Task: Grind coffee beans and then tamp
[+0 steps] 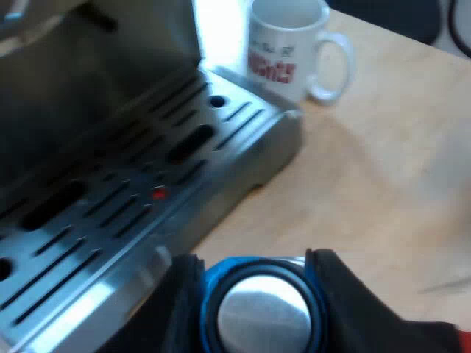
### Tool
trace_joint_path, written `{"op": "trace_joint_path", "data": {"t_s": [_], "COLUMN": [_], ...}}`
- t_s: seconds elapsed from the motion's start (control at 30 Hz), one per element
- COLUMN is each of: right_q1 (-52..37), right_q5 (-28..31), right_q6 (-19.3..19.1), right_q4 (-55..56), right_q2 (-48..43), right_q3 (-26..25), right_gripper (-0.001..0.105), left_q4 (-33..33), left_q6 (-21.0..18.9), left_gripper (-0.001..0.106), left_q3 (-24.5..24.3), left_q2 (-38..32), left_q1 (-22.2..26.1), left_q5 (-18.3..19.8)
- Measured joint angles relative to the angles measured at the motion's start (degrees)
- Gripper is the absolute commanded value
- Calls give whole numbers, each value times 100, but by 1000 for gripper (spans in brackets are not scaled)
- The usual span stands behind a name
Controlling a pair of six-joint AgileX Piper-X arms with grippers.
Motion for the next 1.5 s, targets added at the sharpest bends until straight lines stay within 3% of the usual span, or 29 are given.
{"op": "trace_joint_path", "data": {"t_s": [0.13, 0.27, 0.6, 0.9, 1.23, 1.5], "right_q1": [0, 0, 0, 0, 0, 0], "right_q5": [0, 0, 0, 0, 0, 0], "right_q6": [0, 0, 0, 0, 0, 0], "right_q4": [0, -5, -77, -89, -89, -89], "right_q2": [0, 13, 14, 14, 14, 14], "right_q3": [0, 0, 0, 0, 0, 0], "right_gripper": [71, 71, 71, 71, 71, 71], "left_q4": [13, 13, -371, -457, -783, -803], "left_q6": [52, 168, 185, 300, 297, 576], "left_gripper": [7, 7, 7, 7, 7, 7], "left_q3": [0, 0, -166, -643, -647, -647], "left_q2": [0, 49, 965, 1914, 2432, 2917], "left_q1": [-408, -914, -1646, -1759, -1759, -1759], "left_q5": [-20, -429, -766, -982, -1232, -1306]}}
